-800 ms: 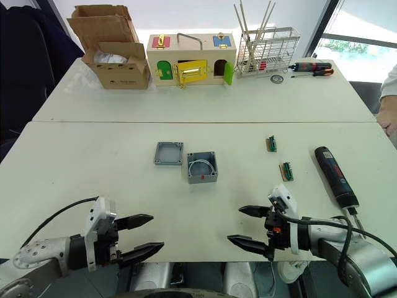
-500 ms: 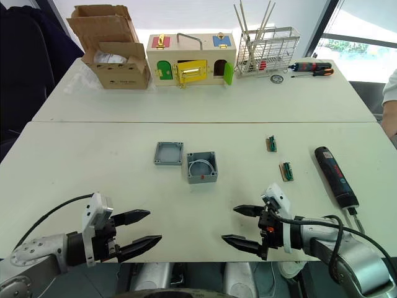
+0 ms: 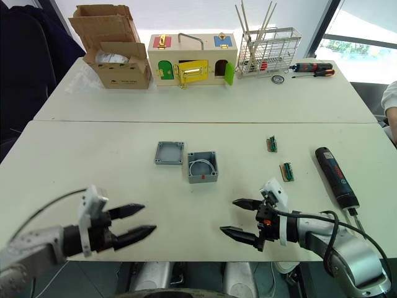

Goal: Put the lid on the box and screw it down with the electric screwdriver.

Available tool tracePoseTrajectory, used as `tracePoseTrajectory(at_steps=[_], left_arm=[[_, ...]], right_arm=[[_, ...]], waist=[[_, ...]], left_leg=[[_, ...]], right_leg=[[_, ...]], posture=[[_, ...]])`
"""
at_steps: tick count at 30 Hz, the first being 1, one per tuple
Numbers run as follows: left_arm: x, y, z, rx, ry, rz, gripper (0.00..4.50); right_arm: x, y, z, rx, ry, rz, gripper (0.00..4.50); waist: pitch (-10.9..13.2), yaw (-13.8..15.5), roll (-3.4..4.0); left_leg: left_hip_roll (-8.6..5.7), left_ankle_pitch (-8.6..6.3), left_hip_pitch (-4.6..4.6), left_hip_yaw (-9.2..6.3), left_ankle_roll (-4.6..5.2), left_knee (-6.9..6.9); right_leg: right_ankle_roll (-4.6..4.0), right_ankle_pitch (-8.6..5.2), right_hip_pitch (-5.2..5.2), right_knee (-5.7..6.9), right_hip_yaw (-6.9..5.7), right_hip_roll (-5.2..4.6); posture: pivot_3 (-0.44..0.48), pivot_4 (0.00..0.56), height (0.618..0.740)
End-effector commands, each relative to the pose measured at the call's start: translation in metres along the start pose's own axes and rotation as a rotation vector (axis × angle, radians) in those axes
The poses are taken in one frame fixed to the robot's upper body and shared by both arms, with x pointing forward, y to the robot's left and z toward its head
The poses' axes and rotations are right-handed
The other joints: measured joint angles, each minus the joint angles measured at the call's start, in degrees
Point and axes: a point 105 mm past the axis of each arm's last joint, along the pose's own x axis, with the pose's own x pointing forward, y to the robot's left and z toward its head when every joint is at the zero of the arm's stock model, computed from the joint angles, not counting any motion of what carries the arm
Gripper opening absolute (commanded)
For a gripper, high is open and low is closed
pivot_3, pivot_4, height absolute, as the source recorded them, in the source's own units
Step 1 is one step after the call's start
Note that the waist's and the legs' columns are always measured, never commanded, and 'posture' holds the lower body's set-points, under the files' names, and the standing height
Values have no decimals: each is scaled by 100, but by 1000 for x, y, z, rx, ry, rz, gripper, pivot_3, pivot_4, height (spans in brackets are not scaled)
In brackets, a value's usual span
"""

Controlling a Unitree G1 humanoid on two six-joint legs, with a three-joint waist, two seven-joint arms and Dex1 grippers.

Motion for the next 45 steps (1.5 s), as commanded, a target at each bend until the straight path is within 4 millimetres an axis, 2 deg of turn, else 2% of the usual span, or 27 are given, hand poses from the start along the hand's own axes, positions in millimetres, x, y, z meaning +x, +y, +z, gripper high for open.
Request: tracePoseTrajectory(at_steps=[1, 6, 8, 10, 13, 17, 20, 26, 33, 36, 43, 45], left_arm=[[-8, 3, 29, 77, 53, -43, 4500], [6, 14, 77, 318, 158, -98, 4500], [19, 15, 94, 415, 170, -145, 4500], [31, 17, 105, 479, 182, -179, 4500], [61, 14, 116, 605, 216, -254, 4500], [112, 0, 111, 825, 351, -416, 4500], [131, -7, 105, 901, 425, -500, 4500], [155, -13, 96, 990, 513, -549, 4500], [166, -17, 87, 998, 554, -585, 4500], [169, -17, 84, 1001, 559, -598, 3655], [172, -12, 84, 1012, 582, -612, 200], [173, -10, 85, 1021, 585, -614, 20]], right_arm=[[-5, 5, 17, -18, -18, 9, 4484], [-3, -10, 32, -50, -14, -70, 4484], [-1, -13, 37, -65, -16, -92, 4484], [1, -15, 40, -74, -18, -107, 4484], [6, -14, 45, -73, -38, -120, 4484], [13, -11, 48, -73, -62, -138, 4484], [13, -14, 46, -65, -72, -176, 4484], [16, -17, 35, -102, -28, -258, 4484], [16, -18, 40, -81, -83, -325, 4484], [16, -18, 40, -70, -99, -345, 4500], [18, -17, 38, -54, -117, -375, 4500], [17, -18, 36, -48, -118, -385, 4500]], waist=[[1, -8, 0], [3, -12, -1], [4, -4, -3], [5, -1, -4], [6, 0, -9], [7, 0, -12], [7, -8, -12], [9, -21, -14], [9, -5, -14], [8, -8, -14], [5, 10, -10], [2, 25, -4]], left_leg=[[-1, -1, 0, 1, 0, 0], [-7, 3, -1, 14, -5, -1], [-12, 17, 0, 24, -30, -1], [-22, 23, -3, 32, -40, -1], [-23, 25, -3, 35, -40, -1], [-26, 27, -8, 35, -40, 0], [-27, 25, -12, 35, -36, 6], [-18, 9, -12, 27, -5, 10], [-7, -5, -24, 14, 18, 40], [-3, -13, -41, 6, 32, 69], [-4, -19, -52, -1, 41, 77], [-8, -19, -51, -10, 42, 81]], right_leg=[[0, 0, 1, 2, 0, -1], [2, 1, 3, 2, 2, 2], [4, 2, 2, 0, 5, 3], [5, 2, 2, 1, 2, 10], [8, 4, 2, 2, 3, 11], [10, 4, 0, -2, 4, 14], [9, 4, -2, -2, 5, 13], [20, 10, -11, 8, 7, 14], [19, 9, -10, 14, 6, 14], [14, 6, -8, 16, 5, 13], [15, 7, -10, 14, 4, 10], [9, 3, 0, 14, 0, 7]], posture=[[0, 150, 728], [0, 150, 728], [0, 150, 728], [0, 150, 728], [0, 150, 728], [0, 150, 728], [0, 150, 728], [0, 150, 728], [0, 150, 728], [0, 150, 728], [0, 150, 728], [0, 150, 728]])
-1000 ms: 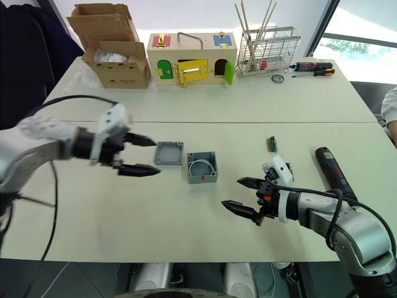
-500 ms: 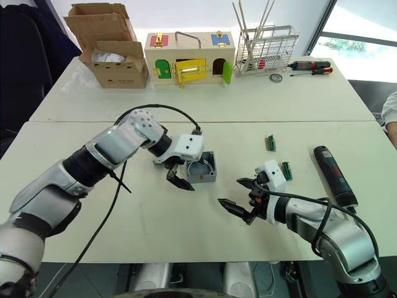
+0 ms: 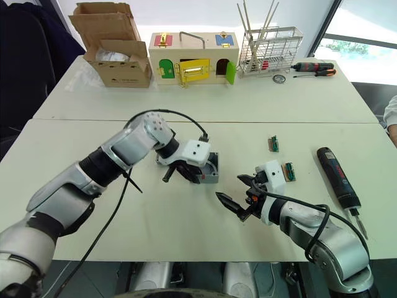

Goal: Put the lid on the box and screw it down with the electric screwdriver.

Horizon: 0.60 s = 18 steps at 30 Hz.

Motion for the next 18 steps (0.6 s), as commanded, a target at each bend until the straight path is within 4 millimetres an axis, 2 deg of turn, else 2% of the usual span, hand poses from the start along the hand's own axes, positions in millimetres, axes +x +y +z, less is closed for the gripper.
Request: tracePoseTrajectory(at_steps=[1, 3, 6, 9, 14, 18], left_arm=[[4, 1, 0, 24, 1, -15, 20], [3, 5, 3, 55, -10, -6, 20], [-3, 12, 19, 257, -83, -6, 20], [-3, 21, 25, 373, -84, -8, 20], [0, 31, 27, 437, -67, -57, 20], [-3, 35, 18, 495, 26, -112, 20]], right_arm=[[-3, 2, 6, -19, -39, -12, 4500], [-4, 2, 5, -17, -39, -16, 4500], [-8, 3, 4, -15, -42, -23, 4500], [-10, 3, 4, -19, -43, -31, 4500], [-9, 4, 1, -24, -27, -52, 4500], [-9, 6, 0, -19, -29, -63, 4500]], waist=[[1, 3, -1], [0, 1, 1], [0, 83, 0], [1, 122, -1], [1, 108, -1], [2, 102, -3]], left_leg=[[-1, -1, -1, -1, 1, 1], [-2, -2, -4, -4, 4, 2], [-3, -2, -4, -6, 4, 3], [-2, -2, -20, -12, 3, 10], [-12, -6, -56, -34, 10, 44], [-11, -7, -58, -39, 12, 45]], right_leg=[[-1, 0, 0, 0, 0, -1], [-1, 0, 0, -1, 0, -2], [0, 0, 0, 0, -2, -2], [-1, 0, -9, 0, -8, -2], [2, 2, -20, 2, -28, 1], [1, 2, -20, 1, -32, 1]], posture=[[0, 150, 728], [0, 150, 728], [0, 150, 728], [0, 150, 728], [0, 150, 728], [0, 150, 728]])
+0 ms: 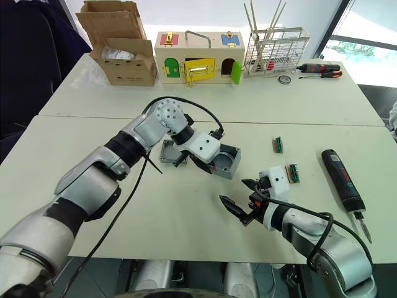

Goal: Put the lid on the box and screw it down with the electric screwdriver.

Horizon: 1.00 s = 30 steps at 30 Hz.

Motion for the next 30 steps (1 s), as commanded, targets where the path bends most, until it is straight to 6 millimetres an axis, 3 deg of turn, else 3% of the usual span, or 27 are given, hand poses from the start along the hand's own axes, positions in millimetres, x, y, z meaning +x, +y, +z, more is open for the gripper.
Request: tracePoseTrajectory(at_steps=[1, 13, 20, 21, 25, 28, 30], left_arm=[[-14, 4, -3, 80, 73, -29, 20], [-14, -1, -12, 181, 173, -121, 20], [-17, 4, -9, 179, 151, -79, 3232], [-24, 8, -8, 177, 157, -51, 3712], [-82, 25, 2, 110, 127, 161, 3712], [-122, 24, 0, -47, 18, 354, 3712], [-138, 21, -6, -140, -24, 471, 3712]], right_arm=[[-3, 7, 10, -23, -47, -3, 4500], [-1, 17, 9, 13, -70, -35, 4500], [-4, 15, 12, -15, -54, -13, 4500], [-4, 15, 13, -27, -49, 4, 4500], [-16, 10, 26, -80, -31, 81, 4500], [-25, 1, 48, -108, -65, 118, 4500], [-27, -3, 63, -111, -103, 144, 4500]], waist=[[0, 2, -1], [0, 10, -1], [0, 6, 0], [0, 5, 0], [5, -9, 0], [4, -46, 5], [4, -66, 6]], left_leg=[[0, 0, -2, -4, 0, 0], [13, -6, -24, -24, 10, 32], [13, -9, -28, -26, 16, 39], [14, -9, -28, -27, 16, 40], [15, -9, -30, -29, 16, 41], [19, -12, -30, -32, 19, 39], [19, -12, -30, -38, 20, 39]], right_leg=[[0, 0, 0, 0, -3, 1], [-1, -1, 1, 5, -20, -1], [0, 0, 1, 5, -21, -3], [0, 0, 1, 6, -22, -2], [5, 3, -1, 9, -23, -2], [15, 9, -4, 12, -26, 0], [20, 11, -3, 15, -30, 0]], posture=[[0, 150, 728], [0, 150, 728], [0, 150, 728], [0, 150, 728], [0, 150, 728], [0, 150, 728], [0, 150, 728]])
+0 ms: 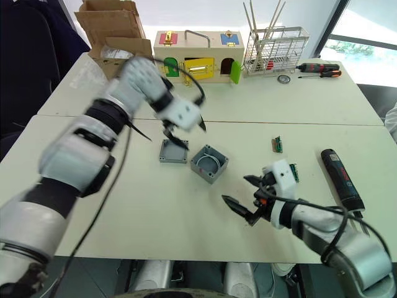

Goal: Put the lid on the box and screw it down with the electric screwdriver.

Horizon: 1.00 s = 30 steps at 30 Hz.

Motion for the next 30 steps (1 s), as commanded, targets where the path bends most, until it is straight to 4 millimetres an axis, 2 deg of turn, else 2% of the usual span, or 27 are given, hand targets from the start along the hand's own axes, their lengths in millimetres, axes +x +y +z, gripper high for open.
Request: tracePoseTrajectory(at_steps=[1, 4, 6, 9, 12, 17, 27, 30], left_arm=[[-28, 13, -6, -223, -78, 258, 3712], [-51, 9, -33, -588, -24, 490, 3712], [-55, -2, -43, -862, 4, 593, 3712], [-42, -28, -52, -1174, 69, 678, 3712], [-21, -51, -54, -1350, 119, 699, 3712], [5, -73, -60, -1481, 194, 716, 3712], [9, -86, -79, -1508, 358, 761, 3712], [20, -91, -79, -1536, 348, 704, 3712]], right_arm=[[-7, -4, 31, -31, -83, 69, 4500], [-8, -12, 50, -88, -80, 117, 4500], [-5, -18, 65, -134, -90, 146, 4500], [5, -21, 81, -202, -96, 196, 4500], [19, -21, 88, -222, -117, 234, 4500], [31, -20, 82, -230, -104, 259, 4500], [29, -5, 76, -216, -91, 294, 4500], [27, 3, 70, -206, -66, 318, 4500]], waist=[[-2, -25, 4], [2, -79, 6], [4, -98, 5], [5, -81, 5], [5, -82, 5], [6, -78, 4], [5, -78, 4], [5, -76, 4]], left_leg=[[1, 0, 2, -4, 0, 0], [-2, 4, 5, -12, -6, 2], [-4, 4, 5, -11, -6, 2], [-7, 10, 1, -12, -17, 2], [-10, 24, 2, -17, -41, 2], [-12, 35, 4, -21, -61, 5], [-11, 37, 6, -19, -65, 3], [-12, 37, 6, -19, -65, 3]], right_leg=[[2, 1, 4, 3, -4, 1], [5, 2, 11, 11, -7, 0], [9, 2, 12, 10, -6, 0], [25, 0, 12, 25, -5, -1], [35, -5, 15, 31, -2, -1], [39, -9, 10, 58, -2, -2], [39, -10, 7, 61, -2, -4], [39, -10, 7, 60, -2, -6]], posture=[[0, 150, 728], [0, 150, 728], [0, 150, 728], [0, 150, 728], [0, 150, 728], [0, 150, 728], [0, 150, 728], [0, 150, 728]])
